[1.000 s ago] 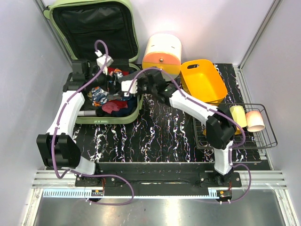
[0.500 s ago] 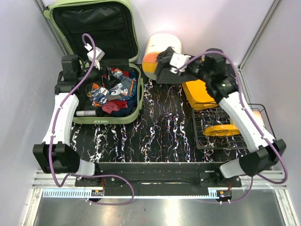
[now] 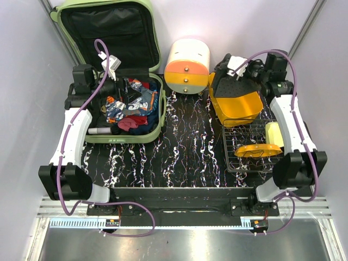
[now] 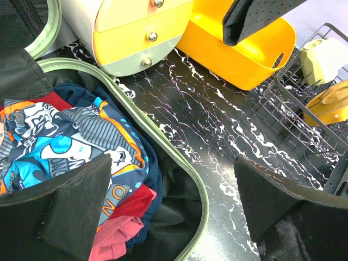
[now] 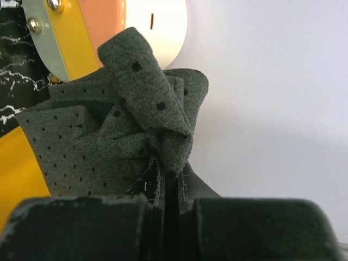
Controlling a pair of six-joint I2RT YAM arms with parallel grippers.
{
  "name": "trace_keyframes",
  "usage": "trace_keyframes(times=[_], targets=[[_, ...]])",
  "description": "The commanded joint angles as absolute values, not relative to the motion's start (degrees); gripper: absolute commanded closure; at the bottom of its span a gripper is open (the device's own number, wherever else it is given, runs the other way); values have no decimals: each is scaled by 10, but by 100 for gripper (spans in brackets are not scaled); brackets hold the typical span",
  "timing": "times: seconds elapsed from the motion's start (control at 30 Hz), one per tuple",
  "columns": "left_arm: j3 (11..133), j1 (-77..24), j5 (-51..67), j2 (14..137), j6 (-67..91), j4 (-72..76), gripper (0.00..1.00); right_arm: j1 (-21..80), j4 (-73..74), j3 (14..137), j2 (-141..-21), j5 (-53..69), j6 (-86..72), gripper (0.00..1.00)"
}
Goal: Open, take out, and arrange the luggage
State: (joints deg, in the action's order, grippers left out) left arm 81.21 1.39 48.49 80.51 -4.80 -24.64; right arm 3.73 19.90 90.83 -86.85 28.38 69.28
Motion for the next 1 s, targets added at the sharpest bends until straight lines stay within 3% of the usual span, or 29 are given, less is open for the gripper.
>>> trace_keyframes(times=[0.0,0.37,0.57,0.7,0.8,0.9,0.97], targets=[[811,14,498,799,-38,-218,1,-13,163,978,-909,391,765,100],[834,13,481,822,-40,-244,1,-58,76,1093,-1084,521,791,100],[832,13,474,829,-50,-258,1,-59,93,922,-1067,544,918,100],[834,13,474,833,-67,-273,1,-58,150,875,-1078,521,982,99],[837,13,473,835,-72,-279,1,-58,198,877,-1083,510,994,93],[834,13,474,834,-76,-279,1,-58,263,889,-1078,501,1007,80],[831,14,475,834,-77,-280,1,-58,303,896,-1072,494,1026,63]])
